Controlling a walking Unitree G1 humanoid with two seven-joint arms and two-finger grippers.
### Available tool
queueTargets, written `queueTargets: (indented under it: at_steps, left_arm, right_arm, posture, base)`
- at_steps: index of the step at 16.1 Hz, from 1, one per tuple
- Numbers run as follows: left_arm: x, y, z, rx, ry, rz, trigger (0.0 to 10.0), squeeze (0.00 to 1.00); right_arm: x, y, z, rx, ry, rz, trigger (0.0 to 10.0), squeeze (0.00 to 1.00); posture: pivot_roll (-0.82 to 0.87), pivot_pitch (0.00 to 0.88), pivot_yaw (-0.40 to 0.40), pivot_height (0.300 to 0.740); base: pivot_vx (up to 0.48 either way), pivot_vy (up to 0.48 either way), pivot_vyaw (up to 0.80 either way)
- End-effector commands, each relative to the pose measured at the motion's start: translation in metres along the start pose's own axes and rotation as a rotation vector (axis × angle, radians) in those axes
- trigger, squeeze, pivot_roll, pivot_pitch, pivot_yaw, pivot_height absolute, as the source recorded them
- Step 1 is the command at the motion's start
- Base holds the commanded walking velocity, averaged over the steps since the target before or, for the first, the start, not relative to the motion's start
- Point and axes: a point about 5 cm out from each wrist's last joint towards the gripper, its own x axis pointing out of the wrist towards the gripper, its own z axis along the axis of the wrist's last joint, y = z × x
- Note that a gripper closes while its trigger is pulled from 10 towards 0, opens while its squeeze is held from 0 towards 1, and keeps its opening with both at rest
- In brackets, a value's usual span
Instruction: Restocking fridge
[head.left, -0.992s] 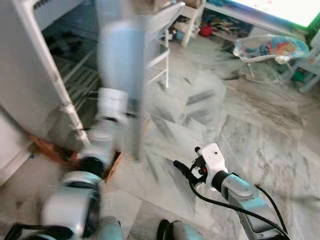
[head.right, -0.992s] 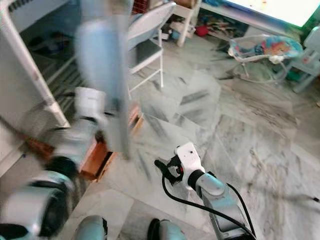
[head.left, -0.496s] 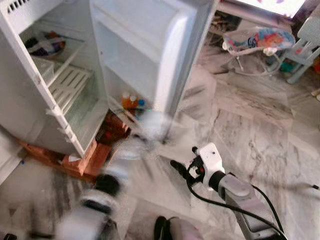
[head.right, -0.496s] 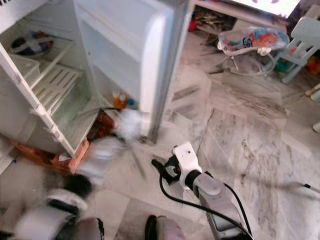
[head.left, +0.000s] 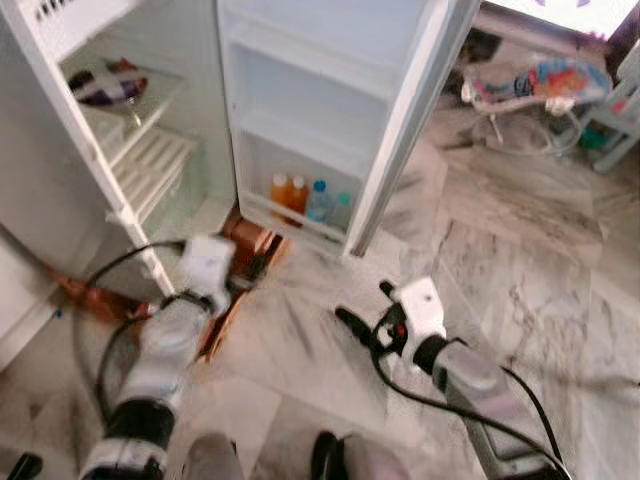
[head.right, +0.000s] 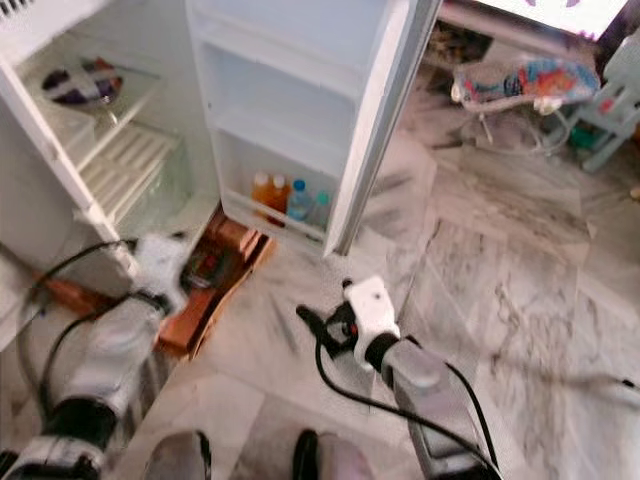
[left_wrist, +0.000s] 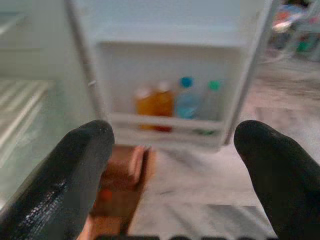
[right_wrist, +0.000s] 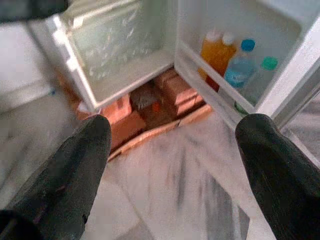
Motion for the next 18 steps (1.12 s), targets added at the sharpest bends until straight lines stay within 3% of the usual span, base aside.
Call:
queueTargets:
  at_steps: [1,4,7,12,14,18]
  left_arm:
    - [-0.005,0.001,0.003,0.011,0.000,0.015,10.0,0.00]
    - [-0.040,0.013,0.006,0.009,0.022,0.092,10.0,0.00]
    - [-0.056,0.011,0.003,-0.024,0.056,0.130,10.0,0.00]
    - [-0.052,-0.004,0.008,-0.067,0.064,0.148,10.0,0.00]
    - [-0.050,-0.012,0.007,-0.087,0.072,0.139,10.0,0.00]
    - [-0.039,-0.010,0.015,-0.083,0.040,0.149,10.0,0.00]
  right_arm:
    - [-0.004,-0.010,0.012,-0.015,-0.060,-0.047,10.0,0.00]
    - [-0.002,-0.017,0.026,-0.019,-0.146,-0.119,10.0,0.00]
    - [-0.001,-0.022,0.034,-0.024,-0.219,-0.226,10.0,0.00]
    - [-0.002,-0.028,0.041,-0.033,-0.296,-0.353,10.0,0.00]
    - [-0.007,-0.033,0.034,-0.022,-0.287,-0.397,10.0,0.00]
    - [-0.003,-0.035,0.035,-0.026,-0.298,-0.412,10.0,0.00]
  posture:
    - [0.14,0.152,-0.103,0.740]
    - [0.16,0.172,-0.089,0.740]
    - [0.16,0.169,-0.094,0.740]
    - [0.15,0.135,-0.094,0.740]
    - [0.13,0.116,-0.102,0.740]
    - [0.13,0.111,-0.114,0.740]
  base:
    - [0.326,-0.349,0.00]
    - [0.370,-0.300,0.00]
    - [0.426,0.000,-0.73]
    - [0.432,0.000,-0.80]
    - [0.431,0.000,-0.80]
    - [0.433,0.000,-0.80]
